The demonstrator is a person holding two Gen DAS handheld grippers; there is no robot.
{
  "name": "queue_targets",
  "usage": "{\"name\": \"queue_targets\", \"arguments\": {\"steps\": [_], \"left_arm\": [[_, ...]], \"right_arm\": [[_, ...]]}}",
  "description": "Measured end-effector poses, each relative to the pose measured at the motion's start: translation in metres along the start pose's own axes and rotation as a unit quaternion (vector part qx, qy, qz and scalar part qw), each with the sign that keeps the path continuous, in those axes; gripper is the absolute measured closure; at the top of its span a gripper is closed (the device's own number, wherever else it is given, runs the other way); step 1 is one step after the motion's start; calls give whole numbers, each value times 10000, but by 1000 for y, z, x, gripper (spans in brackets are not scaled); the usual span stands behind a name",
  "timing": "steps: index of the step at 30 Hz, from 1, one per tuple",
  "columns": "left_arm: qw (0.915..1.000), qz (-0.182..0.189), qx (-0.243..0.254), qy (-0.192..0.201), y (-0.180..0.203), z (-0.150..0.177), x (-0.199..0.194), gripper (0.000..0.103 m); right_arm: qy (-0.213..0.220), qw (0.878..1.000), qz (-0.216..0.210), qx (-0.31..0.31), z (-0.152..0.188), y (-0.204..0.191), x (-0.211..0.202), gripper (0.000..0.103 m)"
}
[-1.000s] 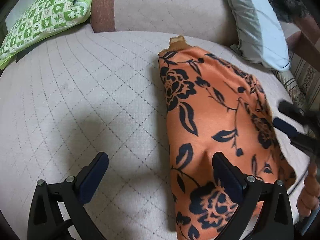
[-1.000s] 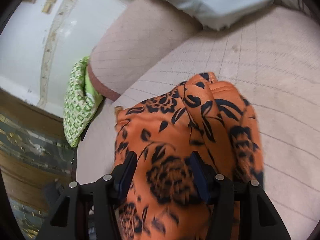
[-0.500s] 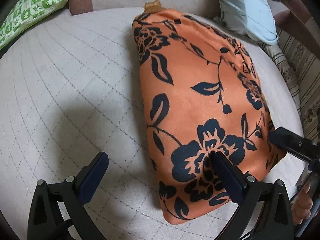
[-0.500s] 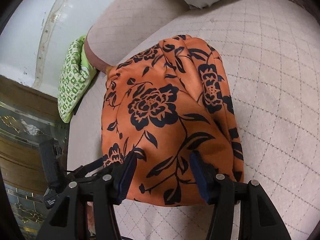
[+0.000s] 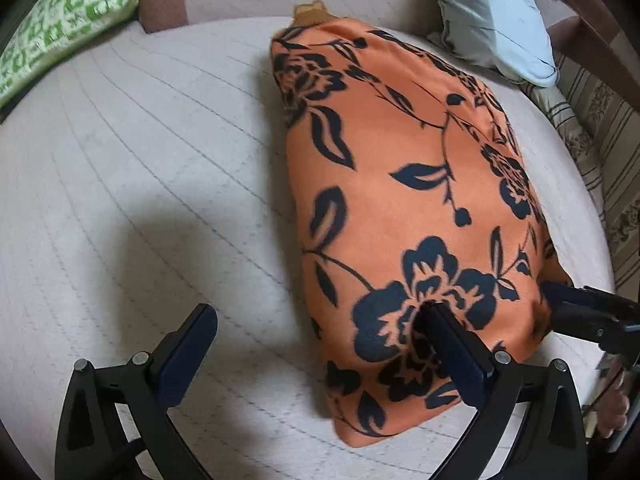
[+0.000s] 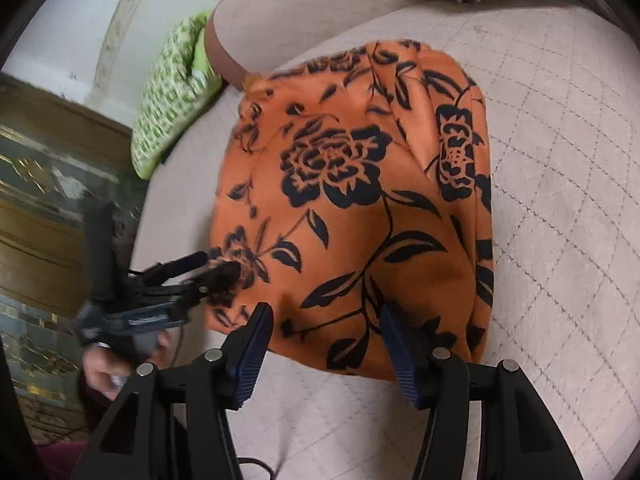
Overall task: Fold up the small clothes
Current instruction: 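Press the orange floral bundle flat with both grippers, pushing its sides inward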
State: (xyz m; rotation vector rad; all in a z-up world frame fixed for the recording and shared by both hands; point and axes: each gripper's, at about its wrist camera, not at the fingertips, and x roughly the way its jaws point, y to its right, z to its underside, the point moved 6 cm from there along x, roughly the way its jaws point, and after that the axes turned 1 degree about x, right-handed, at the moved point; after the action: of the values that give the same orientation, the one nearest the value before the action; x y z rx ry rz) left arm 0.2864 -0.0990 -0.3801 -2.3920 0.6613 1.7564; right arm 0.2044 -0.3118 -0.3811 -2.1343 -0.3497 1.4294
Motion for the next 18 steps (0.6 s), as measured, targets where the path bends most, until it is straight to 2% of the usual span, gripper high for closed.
{"name": "queue_targets", "arguments": {"steps": [2, 5, 8, 11, 13, 18], "left_arm": [[9999, -71, 62, 102, 1, -2, -5, 0], [9983, -136, 85, 560, 6, -10, -26, 0], [9956, -184, 83, 913, 8, -17, -40, 0], [9945, -189, 64, 1028, 5, -21, -48, 0], [9942, -188, 81, 1055, 3, -23, -51, 0], [9933, -224, 192, 1119, 9, -28, -48, 0]], "right_arm": [[43, 9999, -18, -112, -1, -5, -6, 43], [186, 9996, -188, -24, -6, -7, -15, 43], [673, 9975, -137, 138, -15, 7, -37, 43], [1249, 9908, -184, 494, -25, 24, -62, 41], [1470, 9863, -16, 748, -29, 38, -71, 40], [1545, 9829, 199, 978, -34, 54, -73, 37]]}}
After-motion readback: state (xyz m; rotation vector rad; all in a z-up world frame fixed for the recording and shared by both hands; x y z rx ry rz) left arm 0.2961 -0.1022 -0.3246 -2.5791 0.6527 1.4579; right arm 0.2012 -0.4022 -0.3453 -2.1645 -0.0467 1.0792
